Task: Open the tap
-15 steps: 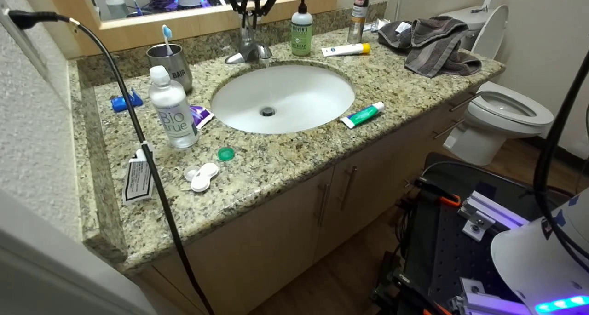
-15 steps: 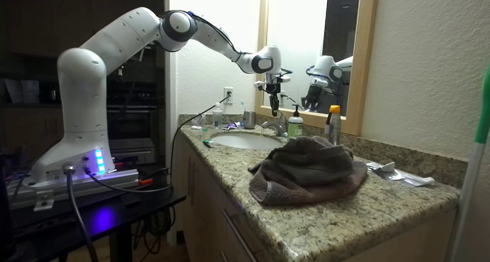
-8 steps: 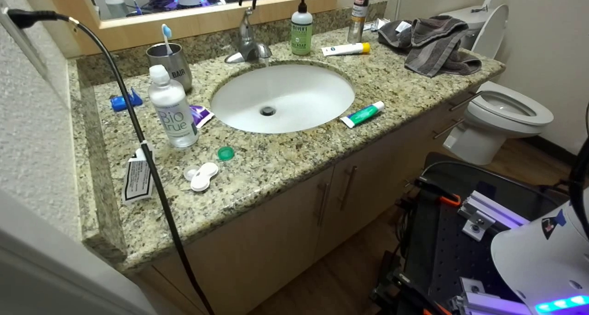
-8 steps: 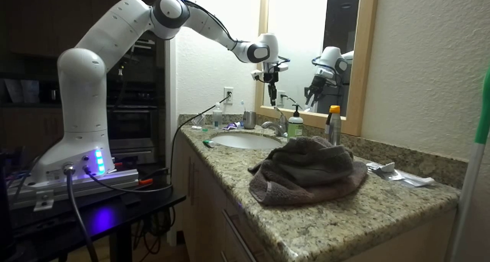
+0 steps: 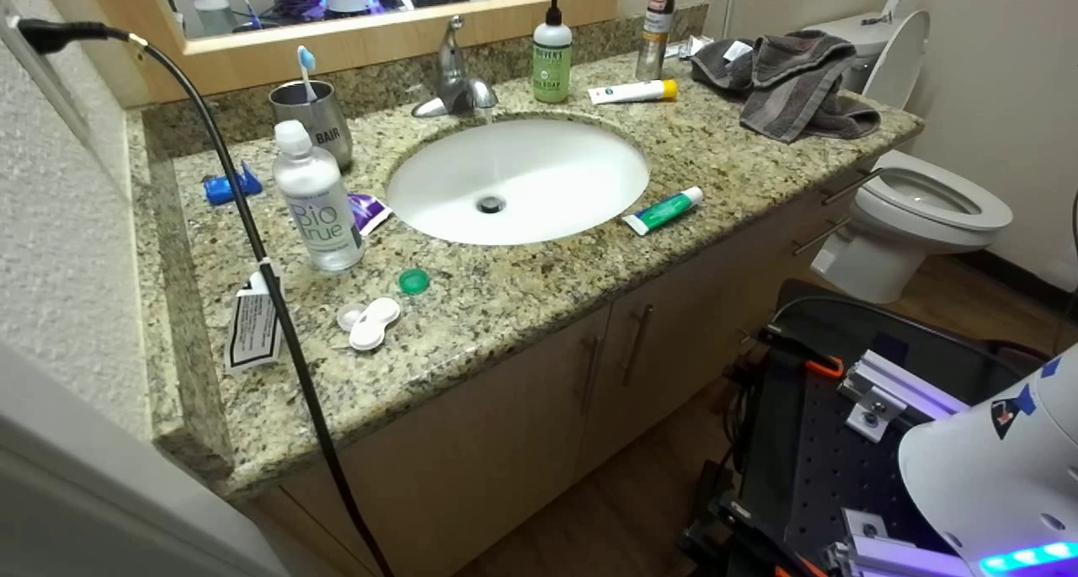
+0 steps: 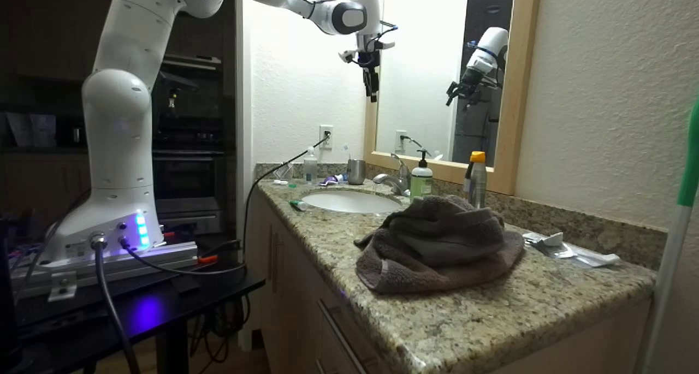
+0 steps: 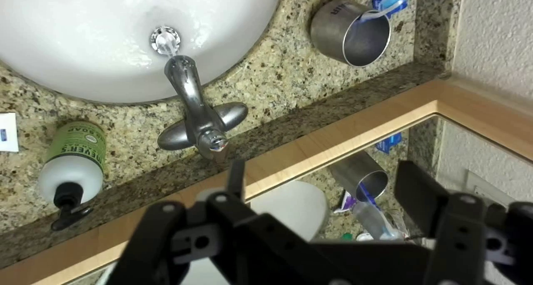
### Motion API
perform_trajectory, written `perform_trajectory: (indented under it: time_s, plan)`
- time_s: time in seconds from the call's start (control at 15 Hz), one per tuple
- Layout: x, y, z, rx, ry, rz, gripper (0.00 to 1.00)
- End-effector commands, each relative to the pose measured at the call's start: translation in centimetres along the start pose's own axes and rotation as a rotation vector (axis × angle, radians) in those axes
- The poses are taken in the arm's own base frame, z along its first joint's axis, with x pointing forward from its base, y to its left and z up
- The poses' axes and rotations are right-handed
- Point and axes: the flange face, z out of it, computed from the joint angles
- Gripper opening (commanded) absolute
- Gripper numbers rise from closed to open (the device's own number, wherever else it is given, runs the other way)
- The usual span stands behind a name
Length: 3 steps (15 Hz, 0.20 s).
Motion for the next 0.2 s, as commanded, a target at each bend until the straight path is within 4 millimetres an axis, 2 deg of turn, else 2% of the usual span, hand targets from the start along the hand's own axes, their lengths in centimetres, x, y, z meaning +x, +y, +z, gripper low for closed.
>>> perform_trajectory:
  time_s: [0.0, 0.13]
  plan:
    - [0.1, 0.1, 0.2, -0.002, -0.002, 0.002, 0.98]
    - [0.4, 0.4, 1.9, -0.014, -0.016, 0.007, 1.00]
